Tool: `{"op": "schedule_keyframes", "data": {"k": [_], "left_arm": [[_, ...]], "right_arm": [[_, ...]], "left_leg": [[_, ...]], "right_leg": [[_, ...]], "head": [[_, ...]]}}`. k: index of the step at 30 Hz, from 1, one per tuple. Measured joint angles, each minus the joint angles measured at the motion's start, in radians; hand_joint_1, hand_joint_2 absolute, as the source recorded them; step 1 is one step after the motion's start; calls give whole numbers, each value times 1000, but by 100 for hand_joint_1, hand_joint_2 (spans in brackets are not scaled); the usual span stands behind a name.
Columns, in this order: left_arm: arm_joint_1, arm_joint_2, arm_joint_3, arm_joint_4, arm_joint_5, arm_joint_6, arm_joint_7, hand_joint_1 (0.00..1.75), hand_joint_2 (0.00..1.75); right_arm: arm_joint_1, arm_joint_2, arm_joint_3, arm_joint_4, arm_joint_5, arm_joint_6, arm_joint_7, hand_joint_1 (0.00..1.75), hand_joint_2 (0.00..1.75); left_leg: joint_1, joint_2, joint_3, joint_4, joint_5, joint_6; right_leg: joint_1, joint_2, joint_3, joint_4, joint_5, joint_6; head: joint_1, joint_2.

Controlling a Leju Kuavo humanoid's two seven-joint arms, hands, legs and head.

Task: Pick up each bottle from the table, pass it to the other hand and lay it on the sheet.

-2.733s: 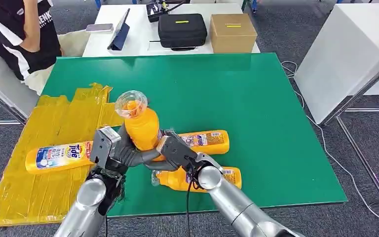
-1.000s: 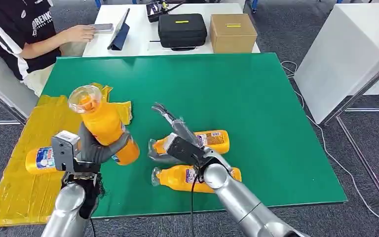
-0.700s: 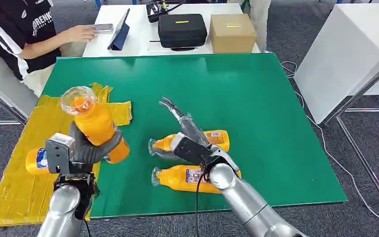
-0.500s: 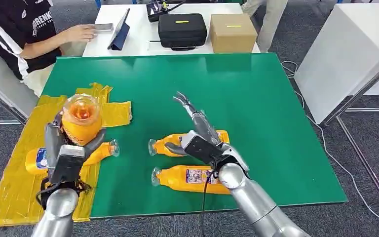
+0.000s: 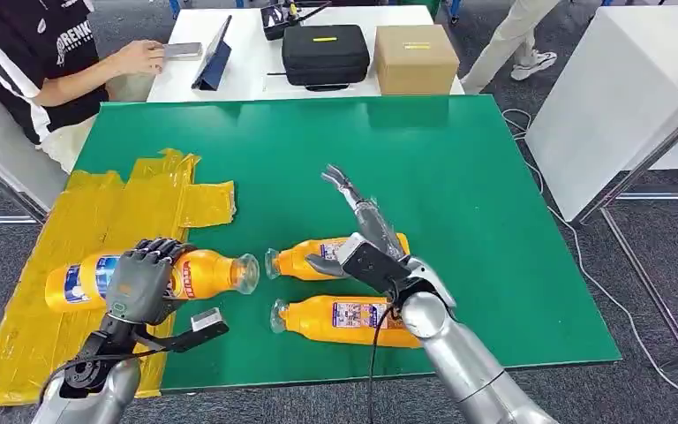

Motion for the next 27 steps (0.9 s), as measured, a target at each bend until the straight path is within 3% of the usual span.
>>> {"op": "schedule_keyframes", "data": {"k": [22,24,27], "left_arm": [[-34,39,-6,138,-138,27,102,175,175],[-34,44,7,157,-139,22,111,136,175],[-34,46,29,184,-137,16,117,152,175]], "right_arm": [[2,10,1,1,-5,26,4,0,175],[7,9,1,1,-5,29,4,0,175],[14,8,1,1,-5,34,4,0,175]], "left_leg": [[0,0,1,0,0,0],[0,0,1,0,0,0],[0,0,1,0,0,0]], "right_leg": [[0,0,1,0,0,0],[0,0,1,0,0,0],[0,0,1,0,0,0]], "head": [[0,0],[0,0],[0,0]]}}
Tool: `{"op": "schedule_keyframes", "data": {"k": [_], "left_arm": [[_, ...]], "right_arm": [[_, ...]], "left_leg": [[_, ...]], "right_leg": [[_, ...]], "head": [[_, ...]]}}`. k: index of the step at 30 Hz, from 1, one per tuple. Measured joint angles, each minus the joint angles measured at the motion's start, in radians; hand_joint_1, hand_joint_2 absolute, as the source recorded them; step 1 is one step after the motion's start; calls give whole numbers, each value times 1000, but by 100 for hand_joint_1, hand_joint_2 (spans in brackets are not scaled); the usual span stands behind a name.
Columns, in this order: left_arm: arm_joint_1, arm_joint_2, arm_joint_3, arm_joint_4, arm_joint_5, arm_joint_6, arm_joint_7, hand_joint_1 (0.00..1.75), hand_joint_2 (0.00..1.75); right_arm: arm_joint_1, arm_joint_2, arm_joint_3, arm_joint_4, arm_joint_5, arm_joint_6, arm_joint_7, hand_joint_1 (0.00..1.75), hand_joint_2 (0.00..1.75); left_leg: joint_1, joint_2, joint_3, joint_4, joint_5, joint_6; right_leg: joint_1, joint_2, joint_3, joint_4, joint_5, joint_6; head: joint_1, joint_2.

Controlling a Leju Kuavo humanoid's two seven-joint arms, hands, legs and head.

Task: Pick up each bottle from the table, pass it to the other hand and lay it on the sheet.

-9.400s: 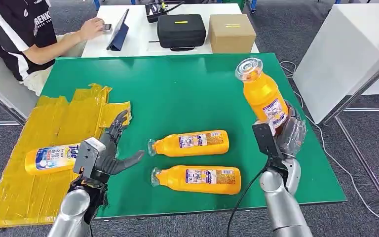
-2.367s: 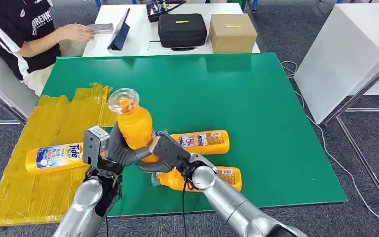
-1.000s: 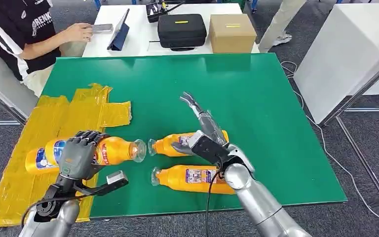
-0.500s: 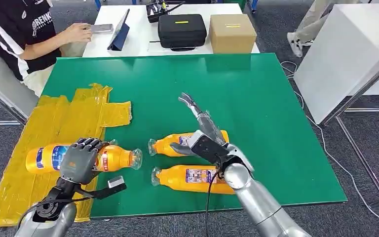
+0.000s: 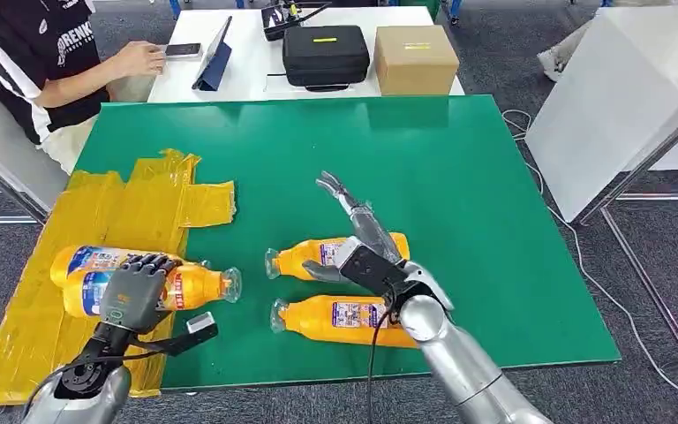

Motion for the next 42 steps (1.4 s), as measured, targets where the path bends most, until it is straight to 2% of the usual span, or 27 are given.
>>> {"op": "schedule_keyframes", "data": {"k": [3,4,5,6,7,16,31,37,42], "left_arm": [[0,0,22,20,0,-26,3,173,175],[0,0,32,24,0,-36,9,164,175],[0,0,40,27,-1,-51,18,147,175],[0,0,48,29,-3,-61,24,54,175],[0,0,57,30,-12,-68,30,0,175],[18,0,107,36,-43,-78,50,0,175],[52,-18,134,11,-23,-77,15,0,175],[79,-42,135,-53,190,-66,-101,0,175],[139,-66,130,-238,407,-175,-169,0,175]], "right_arm": [[0,0,0,0,2,5,2,0,175],[0,0,0,2,2,5,3,0,175],[-1,0,0,3,3,8,5,0,175],[-1,0,0,5,5,13,6,0,175],[-2,1,0,7,6,16,8,0,175],[-2,2,1,14,14,23,19,0,175],[-1,7,1,24,40,33,24,0,175],[-1,8,1,25,66,31,42,0,175],[3,5,-3,27,76,29,50,0,175]], "left_leg": [[0,0,0,0,0,0],[0,0,0,0,0,0],[0,0,0,0,0,0],[0,0,0,0,0,0],[0,-1,1,0,0,0],[0,-1,2,0,1,-1],[0,-1,2,0,1,-1],[0,-1,2,0,1,-1],[0,0,1,0,1,-1]], "right_leg": [[0,0,0,0,0,0],[0,0,0,0,0,0],[0,0,0,0,0,0],[0,0,1,0,0,0],[0,0,1,0,0,0],[0,0,3,0,0,0],[0,0,3,0,0,0],[0,0,2,0,0,0],[0,0,1,0,0,0]], "head": [[0,0],[0,0],[0,0],[0,0],[0,0],[0,0],[0,0],[0,0],[0,0]]}}
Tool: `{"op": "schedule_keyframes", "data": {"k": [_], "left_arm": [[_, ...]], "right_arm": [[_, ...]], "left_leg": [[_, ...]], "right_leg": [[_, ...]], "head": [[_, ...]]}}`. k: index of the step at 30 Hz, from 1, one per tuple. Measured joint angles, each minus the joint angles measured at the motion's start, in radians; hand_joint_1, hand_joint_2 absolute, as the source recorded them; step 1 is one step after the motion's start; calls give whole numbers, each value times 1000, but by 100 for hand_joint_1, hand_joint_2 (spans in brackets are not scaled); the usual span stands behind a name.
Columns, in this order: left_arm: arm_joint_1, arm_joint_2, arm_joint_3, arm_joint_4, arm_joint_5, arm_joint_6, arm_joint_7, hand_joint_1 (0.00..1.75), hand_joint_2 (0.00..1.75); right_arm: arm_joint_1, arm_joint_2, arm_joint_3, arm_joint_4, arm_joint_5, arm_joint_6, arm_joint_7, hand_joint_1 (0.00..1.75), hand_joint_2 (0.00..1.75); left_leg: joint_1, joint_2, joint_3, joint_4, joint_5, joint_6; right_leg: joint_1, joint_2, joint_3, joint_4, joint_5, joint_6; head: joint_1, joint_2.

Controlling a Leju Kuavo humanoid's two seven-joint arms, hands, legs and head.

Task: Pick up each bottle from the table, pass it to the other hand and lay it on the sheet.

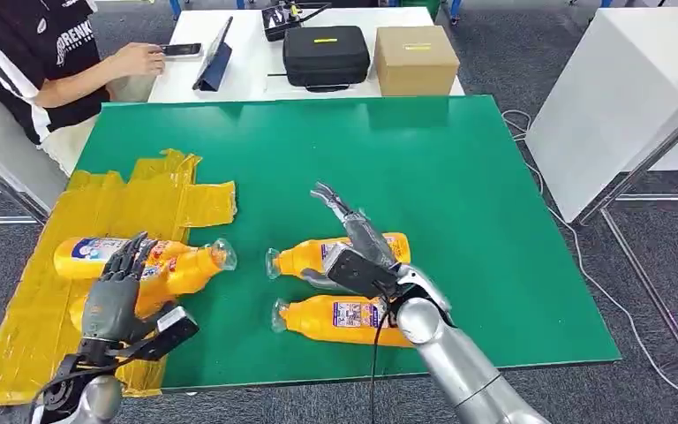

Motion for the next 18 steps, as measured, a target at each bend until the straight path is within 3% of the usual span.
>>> {"op": "schedule_keyframes", "data": {"k": [5,18], "left_arm": [[74,-6,-34,-264,339,-183,-87,0,175],[104,-15,-74,-490,465,-275,-117,0,175]], "right_arm": [[35,-19,-19,6,-1,-22,-25,0,175],[136,-31,-80,-36,68,-59,-15,0,175]], "left_leg": [[0,-1,-1,0,0,0],[0,0,0,0,0,0]], "right_leg": [[0,0,-1,0,0,0],[0,0,-1,0,0,0]], "head": [[0,0],[0,0]]}}
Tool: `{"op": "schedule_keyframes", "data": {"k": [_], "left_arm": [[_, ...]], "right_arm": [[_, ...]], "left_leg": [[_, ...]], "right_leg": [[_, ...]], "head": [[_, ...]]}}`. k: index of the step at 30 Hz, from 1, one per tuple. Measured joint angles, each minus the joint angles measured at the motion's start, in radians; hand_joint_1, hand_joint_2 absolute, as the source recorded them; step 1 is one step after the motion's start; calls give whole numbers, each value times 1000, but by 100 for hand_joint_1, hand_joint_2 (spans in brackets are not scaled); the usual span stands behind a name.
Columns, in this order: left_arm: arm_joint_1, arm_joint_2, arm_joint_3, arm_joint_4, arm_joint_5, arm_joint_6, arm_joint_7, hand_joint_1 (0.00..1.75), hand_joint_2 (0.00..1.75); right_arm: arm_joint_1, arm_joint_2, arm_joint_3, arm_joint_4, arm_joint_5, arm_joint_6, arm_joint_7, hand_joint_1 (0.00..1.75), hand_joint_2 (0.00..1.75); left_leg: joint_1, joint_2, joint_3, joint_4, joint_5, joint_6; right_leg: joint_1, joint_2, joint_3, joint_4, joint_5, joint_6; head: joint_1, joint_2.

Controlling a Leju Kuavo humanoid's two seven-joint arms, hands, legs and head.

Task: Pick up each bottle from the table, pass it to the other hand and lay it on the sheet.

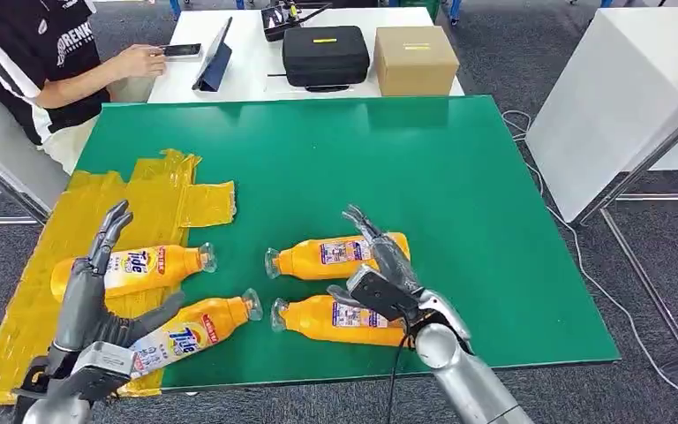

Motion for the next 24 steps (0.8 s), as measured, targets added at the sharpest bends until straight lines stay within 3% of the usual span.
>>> {"op": "schedule_keyframes", "data": {"k": [3,7,9,24], "left_arm": [[-1,-7,-3,-2,116,-69,8,0,175],[2,-25,1,-2,409,-212,87,0,175],[1,-30,10,0,462,-230,119,0,175],[6,-43,30,47,529,-265,122,0,175]], "right_arm": [[21,-5,-14,-21,114,-37,36,0,175],[38,-43,-16,-50,468,-97,152,0,175],[37,-70,-16,-50,555,-95,187,0,175],[-102,-238,16,24,681,-8,224,0,175]], "left_leg": [[0,0,0,0,0,0],[-1,0,-1,0,0,0],[-1,0,-1,0,0,0],[-1,-1,-1,0,0,0]], "right_leg": [[0,0,0,0,0,0],[0,0,0,0,0,0],[0,0,1,0,0,0],[0,0,1,0,0,0]], "head": [[0,0],[0,0],[0,0],[0,0]]}}
